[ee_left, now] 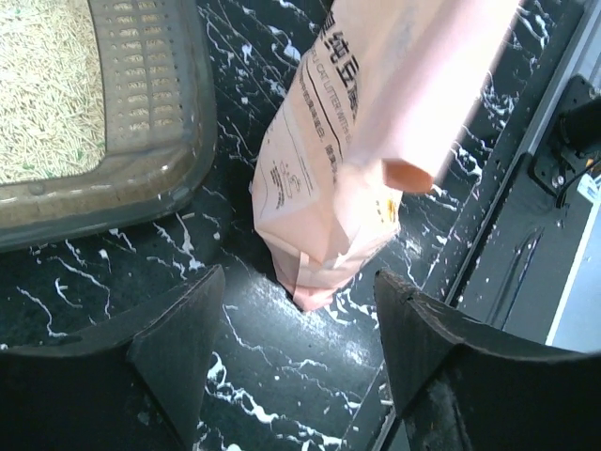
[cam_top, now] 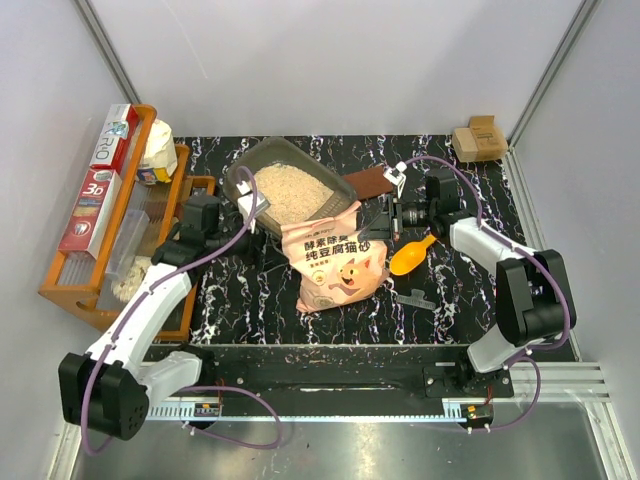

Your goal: Fill the litter box with clean litter

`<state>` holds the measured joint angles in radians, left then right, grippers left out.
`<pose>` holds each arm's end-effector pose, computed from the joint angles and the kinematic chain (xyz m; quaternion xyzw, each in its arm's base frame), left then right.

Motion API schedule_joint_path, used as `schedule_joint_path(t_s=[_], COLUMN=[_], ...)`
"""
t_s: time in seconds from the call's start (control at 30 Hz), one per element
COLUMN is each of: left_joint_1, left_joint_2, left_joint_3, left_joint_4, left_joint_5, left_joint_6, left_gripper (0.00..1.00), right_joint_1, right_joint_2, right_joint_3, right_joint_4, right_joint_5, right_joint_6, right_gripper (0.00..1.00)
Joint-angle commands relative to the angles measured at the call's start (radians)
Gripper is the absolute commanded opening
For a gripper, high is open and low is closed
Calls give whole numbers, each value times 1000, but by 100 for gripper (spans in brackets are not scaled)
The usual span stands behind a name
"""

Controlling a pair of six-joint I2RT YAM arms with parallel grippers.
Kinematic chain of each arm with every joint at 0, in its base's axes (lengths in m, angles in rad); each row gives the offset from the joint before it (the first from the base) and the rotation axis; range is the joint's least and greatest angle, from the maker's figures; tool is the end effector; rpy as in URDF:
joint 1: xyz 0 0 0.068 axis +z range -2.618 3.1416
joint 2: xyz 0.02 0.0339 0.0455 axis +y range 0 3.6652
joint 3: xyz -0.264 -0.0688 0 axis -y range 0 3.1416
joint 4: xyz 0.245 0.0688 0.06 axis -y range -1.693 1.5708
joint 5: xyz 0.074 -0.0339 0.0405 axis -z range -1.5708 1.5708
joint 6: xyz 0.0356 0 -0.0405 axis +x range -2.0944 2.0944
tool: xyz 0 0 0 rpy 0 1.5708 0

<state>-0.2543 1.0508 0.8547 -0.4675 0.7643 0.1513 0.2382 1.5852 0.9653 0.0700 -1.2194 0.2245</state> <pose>0.2061 -0.0790 0.2923 0.3281 0.7840 -0.3557 0.3888 0.3144 0.1107 0.2389 -0.2847 0.7134 0.5782 0.2753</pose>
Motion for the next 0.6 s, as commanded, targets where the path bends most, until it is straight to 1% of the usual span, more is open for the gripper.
schedule_joint_path(t_s=[0.0, 0.03, 0.17, 0.23, 0.4, 0.57], left_joint_1=[-2, -6, -29, -42, -66, -71], left_joint_2=[27, 40, 100, 132, 190, 219], left_joint_3=[-22, -22, -42, -43, -36, -45], left_joint_4=[275, 335, 490, 515, 510, 515], left_joint_5=[88, 101, 135, 139, 167, 190], left_joint_6=[-146, -221, -398, -430, -446, -481], left_gripper=[69, 68, 67, 66, 65, 60], right_joint_1=[-8, -8, -7, -8, -10, -10], right_joint_2=[2, 2, -5, -8, -22, -28], right_joint_3=[50, 50, 43, 39, 9, -17], right_joint_4=[-15, -15, -13, -13, -9, 11], right_joint_5=[-5, -5, -12, -19, -37, -40], right_joint_6=[-17, -17, -17, -13, 1, 38], right_gripper=[0, 0, 0, 0, 0, 0])
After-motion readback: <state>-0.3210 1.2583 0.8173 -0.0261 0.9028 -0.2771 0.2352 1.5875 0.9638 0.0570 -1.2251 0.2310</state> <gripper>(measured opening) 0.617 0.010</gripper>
